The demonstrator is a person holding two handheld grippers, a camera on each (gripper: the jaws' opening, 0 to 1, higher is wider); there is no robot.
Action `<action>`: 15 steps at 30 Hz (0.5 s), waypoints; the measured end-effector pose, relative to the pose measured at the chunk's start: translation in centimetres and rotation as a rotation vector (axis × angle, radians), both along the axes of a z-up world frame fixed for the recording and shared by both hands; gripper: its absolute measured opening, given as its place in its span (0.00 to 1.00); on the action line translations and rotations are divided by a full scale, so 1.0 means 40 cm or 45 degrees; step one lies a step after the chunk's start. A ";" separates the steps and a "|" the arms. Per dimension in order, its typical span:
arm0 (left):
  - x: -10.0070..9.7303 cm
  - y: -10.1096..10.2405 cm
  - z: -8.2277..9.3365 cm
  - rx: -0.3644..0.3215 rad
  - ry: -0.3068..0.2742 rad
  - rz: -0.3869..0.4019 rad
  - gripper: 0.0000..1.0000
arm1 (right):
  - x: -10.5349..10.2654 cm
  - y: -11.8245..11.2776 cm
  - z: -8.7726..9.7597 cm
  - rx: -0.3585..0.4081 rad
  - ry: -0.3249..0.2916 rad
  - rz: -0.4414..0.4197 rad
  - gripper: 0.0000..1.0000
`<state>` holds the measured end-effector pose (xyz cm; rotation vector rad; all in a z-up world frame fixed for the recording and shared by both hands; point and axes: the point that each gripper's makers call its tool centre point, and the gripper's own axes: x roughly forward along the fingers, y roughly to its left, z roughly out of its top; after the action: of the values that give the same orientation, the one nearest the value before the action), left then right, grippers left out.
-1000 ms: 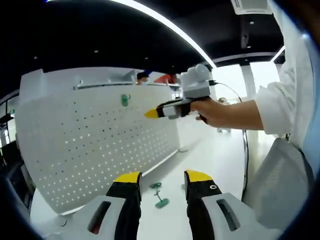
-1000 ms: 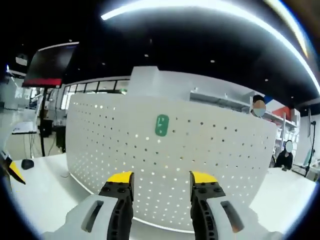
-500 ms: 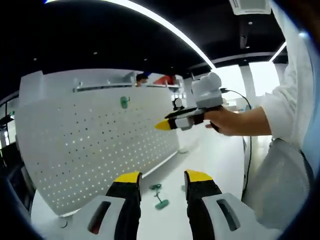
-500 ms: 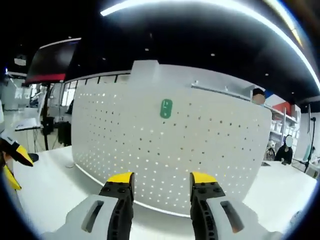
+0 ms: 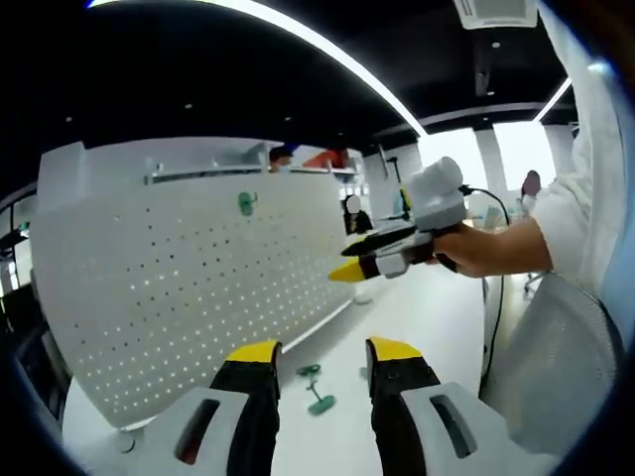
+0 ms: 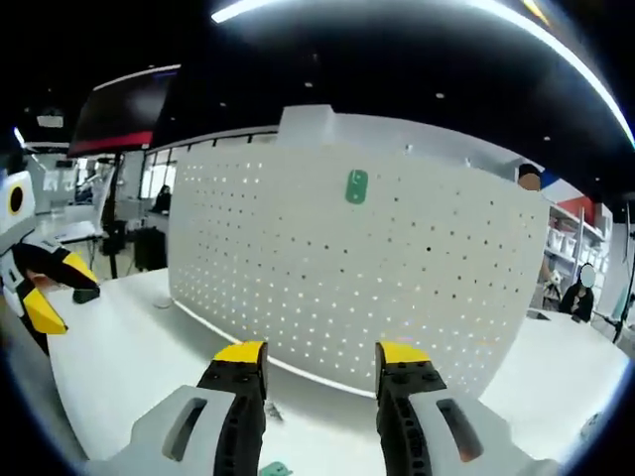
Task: Insert the hook assembly into the mounting plate slot until the hook locks in place.
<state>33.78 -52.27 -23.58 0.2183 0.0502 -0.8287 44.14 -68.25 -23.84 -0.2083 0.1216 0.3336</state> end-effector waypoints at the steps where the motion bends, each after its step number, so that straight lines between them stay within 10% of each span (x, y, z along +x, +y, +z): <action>1: 0.000 0.000 0.000 0.000 0.000 0.000 0.35 | -0.005 -0.001 -0.009 0.001 0.015 0.006 0.43; 15: 0.008 0.018 0.008 -0.001 -0.007 0.028 0.36 | -0.046 -0.024 -0.071 -0.001 0.099 0.022 0.43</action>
<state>34.09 -51.57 -23.26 0.2189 0.0469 -0.8063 42.28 -69.20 -26.66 -0.1970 0.1967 0.3587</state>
